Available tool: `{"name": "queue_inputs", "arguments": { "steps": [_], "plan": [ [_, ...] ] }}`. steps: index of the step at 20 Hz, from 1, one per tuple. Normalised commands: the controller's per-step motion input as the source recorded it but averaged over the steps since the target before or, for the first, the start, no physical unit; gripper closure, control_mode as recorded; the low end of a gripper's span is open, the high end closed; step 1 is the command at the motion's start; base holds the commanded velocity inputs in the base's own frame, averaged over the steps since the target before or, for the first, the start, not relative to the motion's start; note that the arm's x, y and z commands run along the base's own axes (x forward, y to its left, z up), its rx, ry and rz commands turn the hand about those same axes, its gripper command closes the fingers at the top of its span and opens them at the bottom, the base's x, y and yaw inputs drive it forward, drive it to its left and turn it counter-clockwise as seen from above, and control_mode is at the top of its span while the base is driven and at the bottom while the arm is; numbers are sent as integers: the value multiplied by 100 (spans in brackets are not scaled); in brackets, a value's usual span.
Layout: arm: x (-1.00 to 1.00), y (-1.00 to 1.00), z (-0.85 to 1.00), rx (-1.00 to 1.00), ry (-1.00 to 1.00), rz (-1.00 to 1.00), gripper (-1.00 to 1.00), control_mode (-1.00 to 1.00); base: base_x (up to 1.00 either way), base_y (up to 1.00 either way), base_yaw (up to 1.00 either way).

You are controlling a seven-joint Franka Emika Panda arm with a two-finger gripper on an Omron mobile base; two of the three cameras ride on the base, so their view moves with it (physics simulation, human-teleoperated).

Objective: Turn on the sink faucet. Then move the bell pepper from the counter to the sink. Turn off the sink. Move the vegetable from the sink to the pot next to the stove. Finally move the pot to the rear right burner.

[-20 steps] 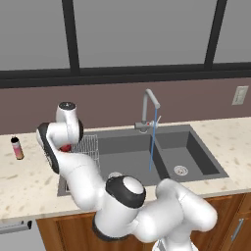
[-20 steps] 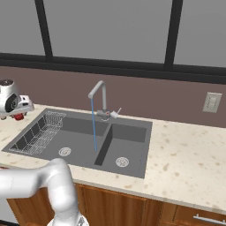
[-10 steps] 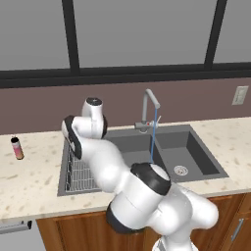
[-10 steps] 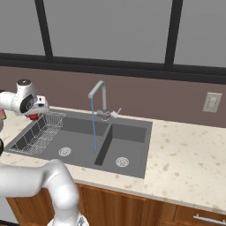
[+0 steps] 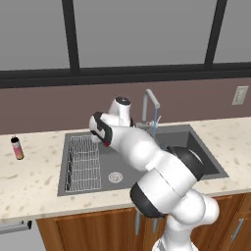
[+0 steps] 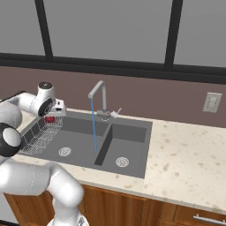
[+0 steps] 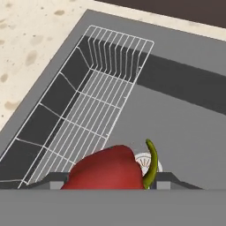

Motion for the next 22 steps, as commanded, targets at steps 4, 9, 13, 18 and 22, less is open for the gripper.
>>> {"name": "queue_inputs", "arguments": {
  "steps": [4,9,13,18,22],
  "plan": [
    [-1,-64,-4,3,1,-12,100,-100,0,0,0],
    [0,-50,-12,0,4,-16,100,-100,0,0,0],
    [0,-43,-18,0,4,-17,100,-100,0,0,0],
    [0,-32,-27,0,8,-15,100,-100,0,0,0],
    [0,-10,-30,-4,7,-6,100,-100,0,0,0]
  ]
}}
